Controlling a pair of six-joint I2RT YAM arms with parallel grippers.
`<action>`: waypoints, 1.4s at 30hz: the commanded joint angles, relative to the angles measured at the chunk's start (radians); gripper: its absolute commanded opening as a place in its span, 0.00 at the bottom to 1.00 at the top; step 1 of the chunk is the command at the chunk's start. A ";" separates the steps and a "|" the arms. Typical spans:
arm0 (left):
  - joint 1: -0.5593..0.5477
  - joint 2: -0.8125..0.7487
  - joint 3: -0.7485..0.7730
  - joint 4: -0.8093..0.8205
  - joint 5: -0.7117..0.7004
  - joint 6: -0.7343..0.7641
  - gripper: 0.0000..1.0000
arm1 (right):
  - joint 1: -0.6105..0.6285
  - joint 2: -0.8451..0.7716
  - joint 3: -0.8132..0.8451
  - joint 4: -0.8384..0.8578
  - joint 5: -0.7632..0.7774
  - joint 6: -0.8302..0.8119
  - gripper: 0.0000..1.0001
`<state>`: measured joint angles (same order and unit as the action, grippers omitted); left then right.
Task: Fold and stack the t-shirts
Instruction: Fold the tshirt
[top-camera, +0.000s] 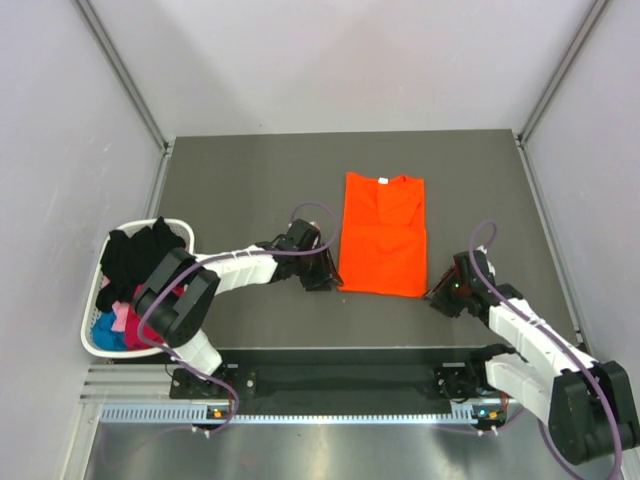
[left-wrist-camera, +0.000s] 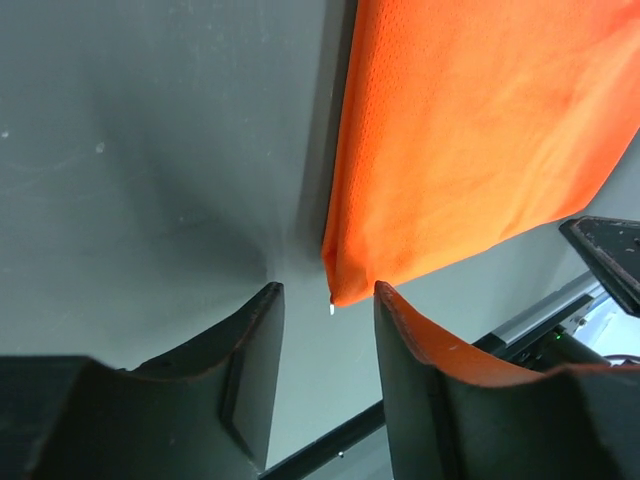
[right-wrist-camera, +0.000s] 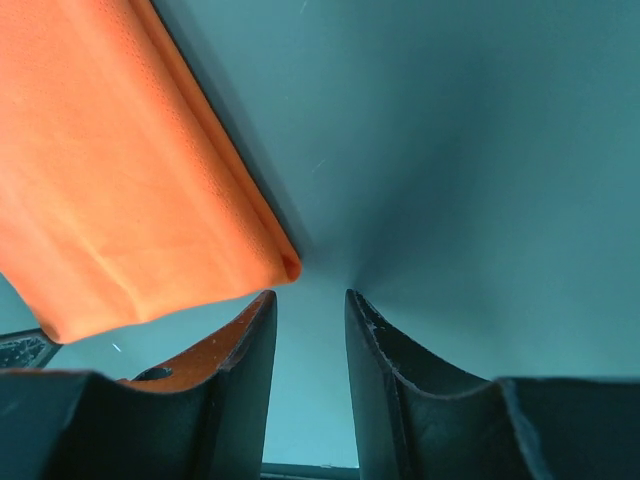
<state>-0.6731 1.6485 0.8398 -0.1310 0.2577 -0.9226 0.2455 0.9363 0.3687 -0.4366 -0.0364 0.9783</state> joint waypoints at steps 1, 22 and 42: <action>-0.002 0.013 -0.011 0.068 0.009 -0.021 0.45 | -0.009 0.001 -0.008 0.081 -0.008 0.031 0.34; -0.016 0.042 -0.015 0.059 0.002 -0.058 0.33 | -0.009 -0.002 -0.073 0.131 0.029 0.071 0.20; -0.054 -0.018 0.030 0.021 -0.057 -0.039 0.00 | -0.009 -0.221 -0.016 -0.025 0.110 -0.084 0.00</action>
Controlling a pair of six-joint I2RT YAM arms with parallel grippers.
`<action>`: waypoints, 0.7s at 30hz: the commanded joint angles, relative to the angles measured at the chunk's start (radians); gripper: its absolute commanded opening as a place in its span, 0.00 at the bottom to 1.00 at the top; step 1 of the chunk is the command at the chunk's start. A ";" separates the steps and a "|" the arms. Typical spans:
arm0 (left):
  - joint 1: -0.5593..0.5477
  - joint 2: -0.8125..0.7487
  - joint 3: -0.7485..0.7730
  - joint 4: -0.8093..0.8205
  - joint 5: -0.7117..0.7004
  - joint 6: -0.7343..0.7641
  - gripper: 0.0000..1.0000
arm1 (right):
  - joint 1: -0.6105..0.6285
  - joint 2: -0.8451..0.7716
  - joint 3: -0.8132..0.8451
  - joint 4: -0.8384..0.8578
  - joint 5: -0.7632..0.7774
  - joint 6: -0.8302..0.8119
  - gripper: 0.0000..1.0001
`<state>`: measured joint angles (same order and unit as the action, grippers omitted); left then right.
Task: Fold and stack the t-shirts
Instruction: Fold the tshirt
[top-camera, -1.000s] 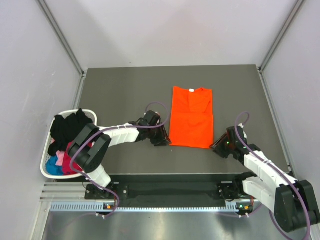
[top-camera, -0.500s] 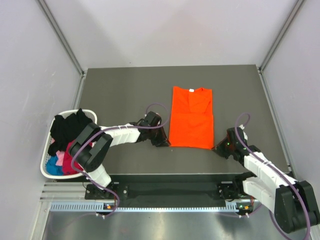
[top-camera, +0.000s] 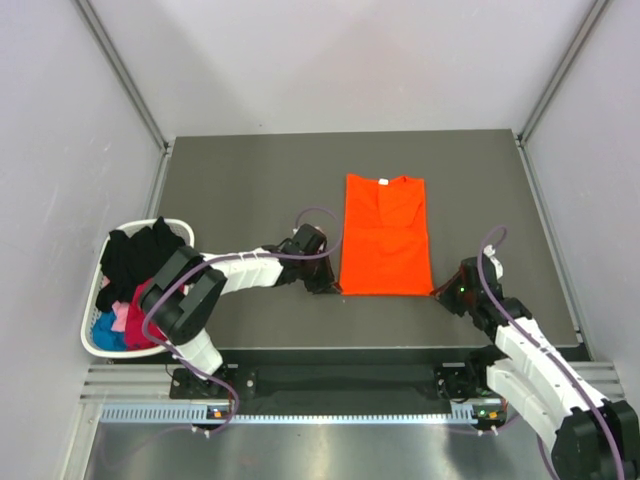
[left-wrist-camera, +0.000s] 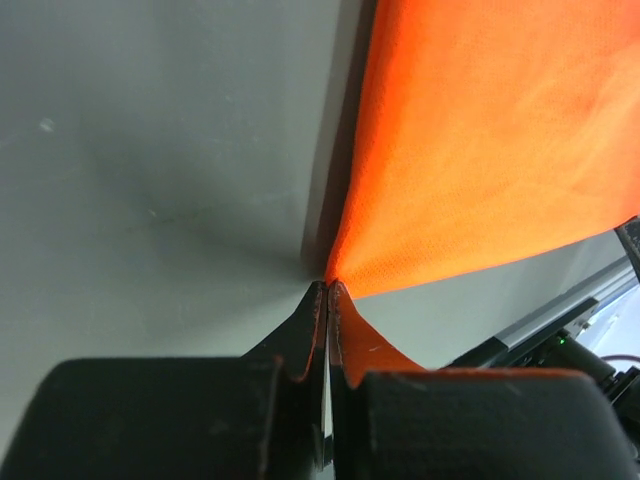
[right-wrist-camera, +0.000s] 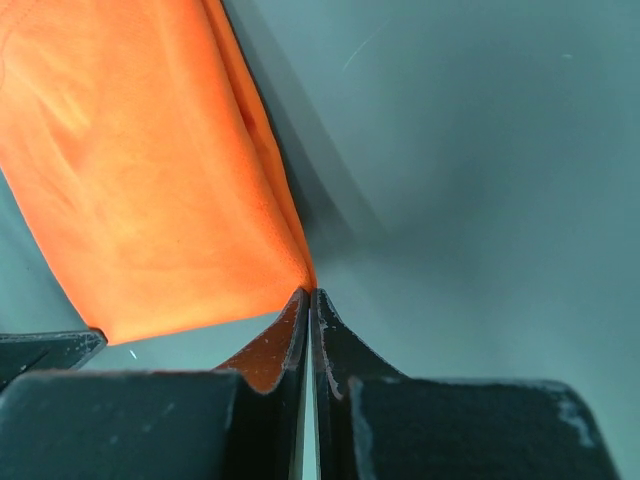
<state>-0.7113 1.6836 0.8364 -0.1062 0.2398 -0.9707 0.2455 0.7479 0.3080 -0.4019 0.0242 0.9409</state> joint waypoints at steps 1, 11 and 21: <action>-0.022 -0.059 0.035 -0.010 -0.045 0.007 0.00 | -0.009 -0.042 0.042 -0.064 0.049 -0.047 0.00; -0.115 -0.137 0.079 -0.180 -0.180 -0.029 0.00 | -0.009 -0.203 0.026 -0.193 0.060 -0.063 0.00; -0.200 -0.237 0.089 -0.266 -0.289 -0.075 0.00 | -0.009 -0.361 0.085 -0.376 0.059 -0.088 0.00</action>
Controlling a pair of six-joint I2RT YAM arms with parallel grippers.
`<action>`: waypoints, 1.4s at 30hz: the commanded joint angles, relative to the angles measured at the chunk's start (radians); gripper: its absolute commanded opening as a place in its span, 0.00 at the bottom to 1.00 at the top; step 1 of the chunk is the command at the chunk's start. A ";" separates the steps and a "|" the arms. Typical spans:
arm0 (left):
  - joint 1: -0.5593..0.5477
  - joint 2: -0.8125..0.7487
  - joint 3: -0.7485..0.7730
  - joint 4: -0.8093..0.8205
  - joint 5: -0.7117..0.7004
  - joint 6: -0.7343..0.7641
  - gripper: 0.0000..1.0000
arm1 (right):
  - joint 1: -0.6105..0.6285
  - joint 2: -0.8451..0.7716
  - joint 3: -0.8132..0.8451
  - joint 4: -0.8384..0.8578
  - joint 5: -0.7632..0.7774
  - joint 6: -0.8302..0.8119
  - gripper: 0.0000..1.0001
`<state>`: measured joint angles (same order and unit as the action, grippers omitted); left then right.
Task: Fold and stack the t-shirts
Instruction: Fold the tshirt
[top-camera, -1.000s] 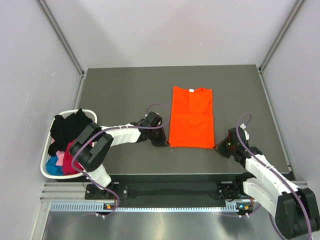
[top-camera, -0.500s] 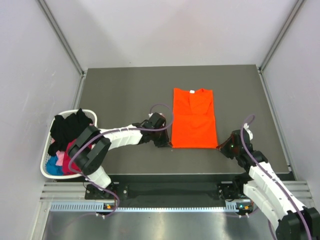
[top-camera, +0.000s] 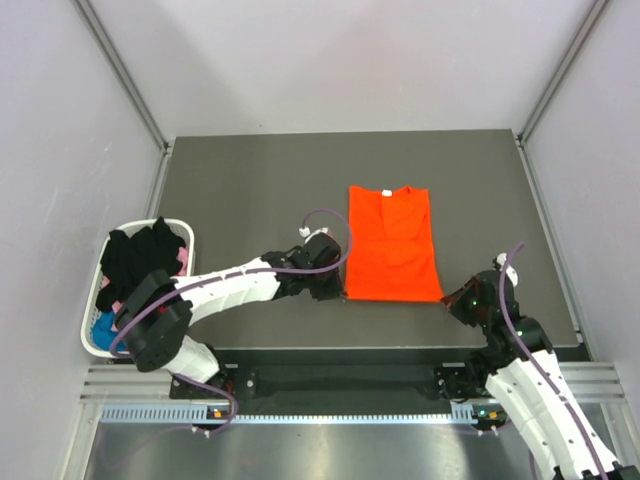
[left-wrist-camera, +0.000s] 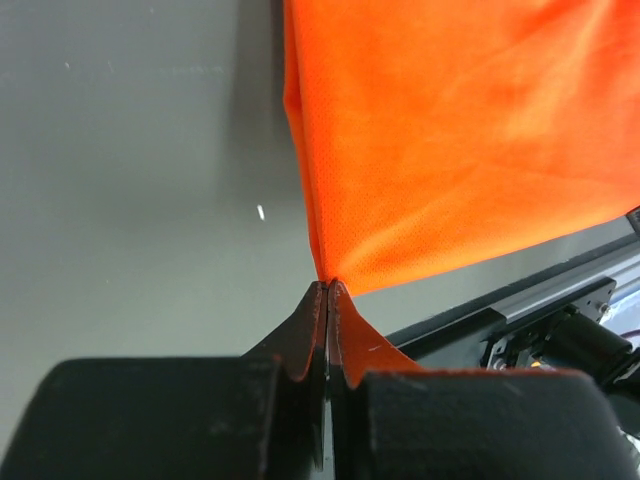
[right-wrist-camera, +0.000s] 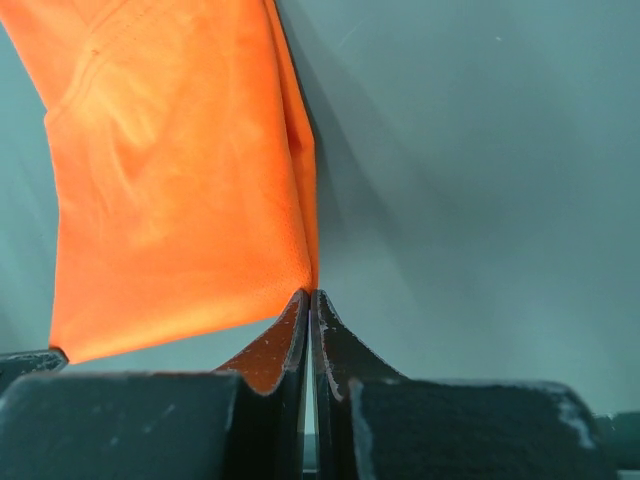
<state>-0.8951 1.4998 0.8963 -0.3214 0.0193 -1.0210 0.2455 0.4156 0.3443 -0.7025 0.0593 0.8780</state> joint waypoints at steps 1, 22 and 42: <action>-0.033 -0.061 0.029 -0.054 -0.085 -0.031 0.00 | -0.009 -0.040 0.053 -0.084 0.024 -0.024 0.00; -0.055 -0.020 0.271 -0.159 -0.196 0.051 0.00 | -0.009 0.029 0.272 -0.046 0.100 -0.086 0.00; 0.318 0.387 0.690 -0.036 0.114 0.229 0.00 | -0.095 0.819 0.639 0.422 -0.050 -0.309 0.00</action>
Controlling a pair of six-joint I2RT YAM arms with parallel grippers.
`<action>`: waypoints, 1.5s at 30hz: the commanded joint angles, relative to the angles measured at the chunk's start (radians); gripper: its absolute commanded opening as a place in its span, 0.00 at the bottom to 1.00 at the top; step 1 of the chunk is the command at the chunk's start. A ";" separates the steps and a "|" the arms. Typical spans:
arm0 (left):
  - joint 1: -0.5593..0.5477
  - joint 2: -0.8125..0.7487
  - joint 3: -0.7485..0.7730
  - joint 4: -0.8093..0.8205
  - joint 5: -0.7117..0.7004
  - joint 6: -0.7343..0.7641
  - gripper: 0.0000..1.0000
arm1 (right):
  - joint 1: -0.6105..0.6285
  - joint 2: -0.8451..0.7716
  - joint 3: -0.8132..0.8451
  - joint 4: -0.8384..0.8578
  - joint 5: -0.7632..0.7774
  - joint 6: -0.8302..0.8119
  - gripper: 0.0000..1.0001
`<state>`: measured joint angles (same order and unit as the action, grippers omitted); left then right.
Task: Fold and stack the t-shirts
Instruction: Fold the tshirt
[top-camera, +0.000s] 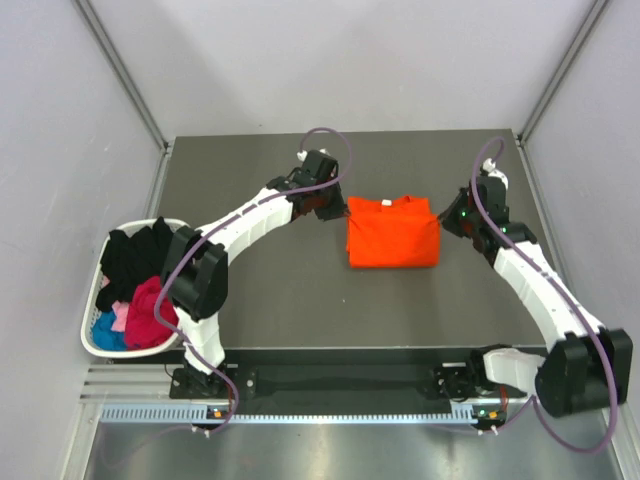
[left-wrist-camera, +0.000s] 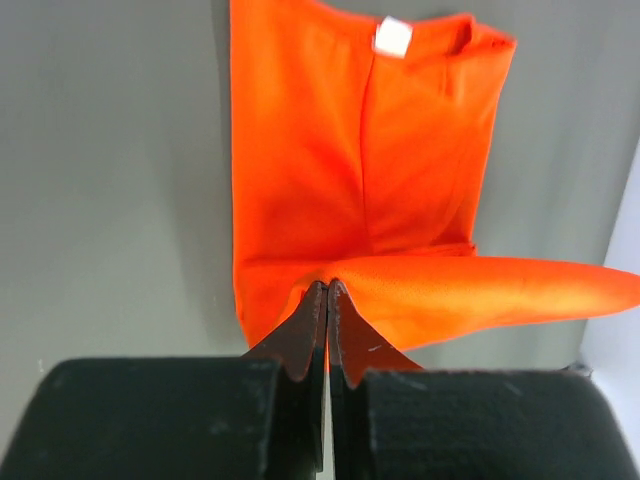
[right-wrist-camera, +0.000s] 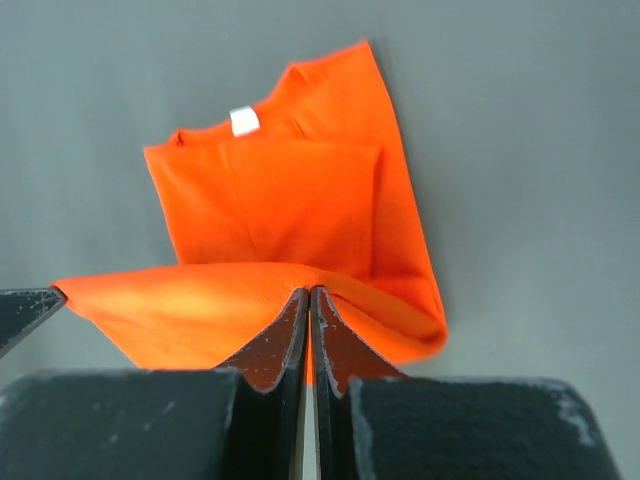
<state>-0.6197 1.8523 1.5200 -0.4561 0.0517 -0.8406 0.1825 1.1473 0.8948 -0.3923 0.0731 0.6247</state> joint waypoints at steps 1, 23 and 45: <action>0.051 0.069 0.101 0.111 0.095 0.060 0.00 | -0.041 0.116 0.102 0.121 -0.068 -0.059 0.00; 0.199 0.524 0.437 0.422 0.231 0.055 0.00 | -0.141 0.692 0.383 0.372 -0.312 -0.052 0.00; 0.225 0.564 0.539 0.398 0.275 0.182 0.26 | -0.230 0.796 0.469 0.365 -0.355 -0.052 0.25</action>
<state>-0.4091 2.4641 2.0079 -0.0093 0.3687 -0.7601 -0.0204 1.9457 1.2819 -0.0158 -0.2481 0.5869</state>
